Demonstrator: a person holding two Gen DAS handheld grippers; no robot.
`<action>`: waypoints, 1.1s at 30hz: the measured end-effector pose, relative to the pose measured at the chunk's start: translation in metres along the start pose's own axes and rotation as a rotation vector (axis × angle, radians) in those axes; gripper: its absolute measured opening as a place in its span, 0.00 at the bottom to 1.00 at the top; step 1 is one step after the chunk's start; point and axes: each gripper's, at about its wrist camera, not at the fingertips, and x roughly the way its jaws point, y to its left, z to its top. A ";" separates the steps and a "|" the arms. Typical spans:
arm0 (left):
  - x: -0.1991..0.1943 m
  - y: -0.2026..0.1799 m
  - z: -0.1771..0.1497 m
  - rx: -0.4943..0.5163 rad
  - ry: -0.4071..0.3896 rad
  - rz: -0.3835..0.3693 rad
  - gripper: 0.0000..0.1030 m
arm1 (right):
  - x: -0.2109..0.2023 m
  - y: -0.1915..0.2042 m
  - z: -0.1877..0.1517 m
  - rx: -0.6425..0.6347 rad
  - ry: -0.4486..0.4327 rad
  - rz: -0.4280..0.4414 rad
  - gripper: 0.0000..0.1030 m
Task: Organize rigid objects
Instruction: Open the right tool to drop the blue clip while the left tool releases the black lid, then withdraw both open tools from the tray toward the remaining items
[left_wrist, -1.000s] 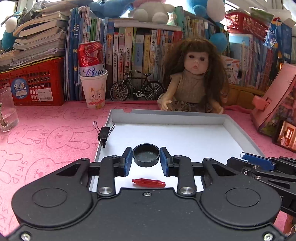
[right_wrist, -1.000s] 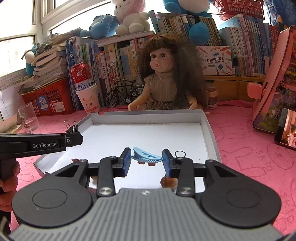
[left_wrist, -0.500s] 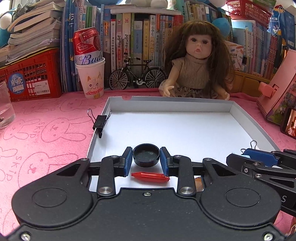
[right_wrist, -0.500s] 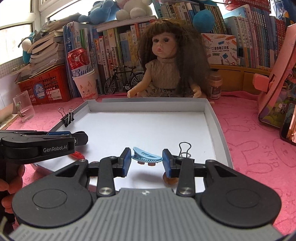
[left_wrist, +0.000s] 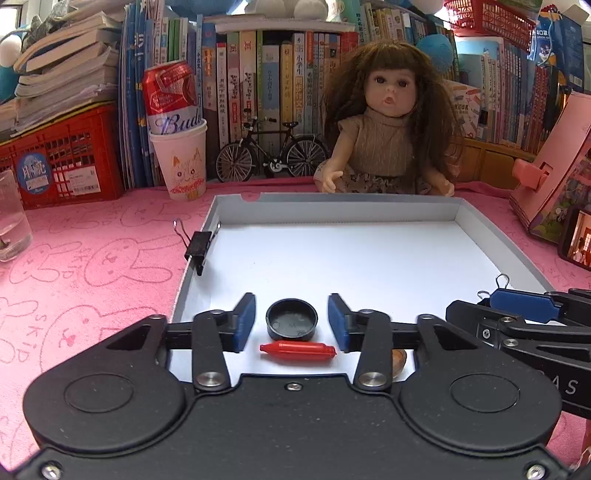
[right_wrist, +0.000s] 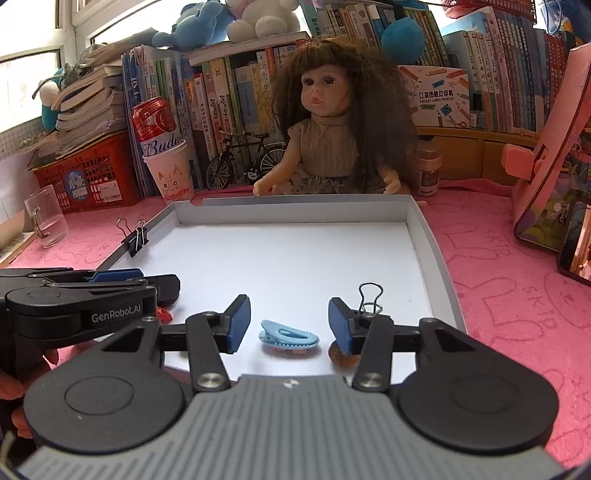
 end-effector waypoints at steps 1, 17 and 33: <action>-0.003 0.001 0.001 -0.005 -0.005 -0.002 0.46 | -0.003 0.000 0.000 0.003 -0.006 -0.001 0.64; -0.077 0.005 -0.012 0.017 -0.069 -0.078 0.75 | -0.067 -0.003 -0.007 -0.028 -0.101 -0.002 0.84; -0.142 0.003 -0.055 0.045 -0.115 -0.148 0.79 | -0.116 0.002 -0.039 -0.046 -0.146 0.039 0.87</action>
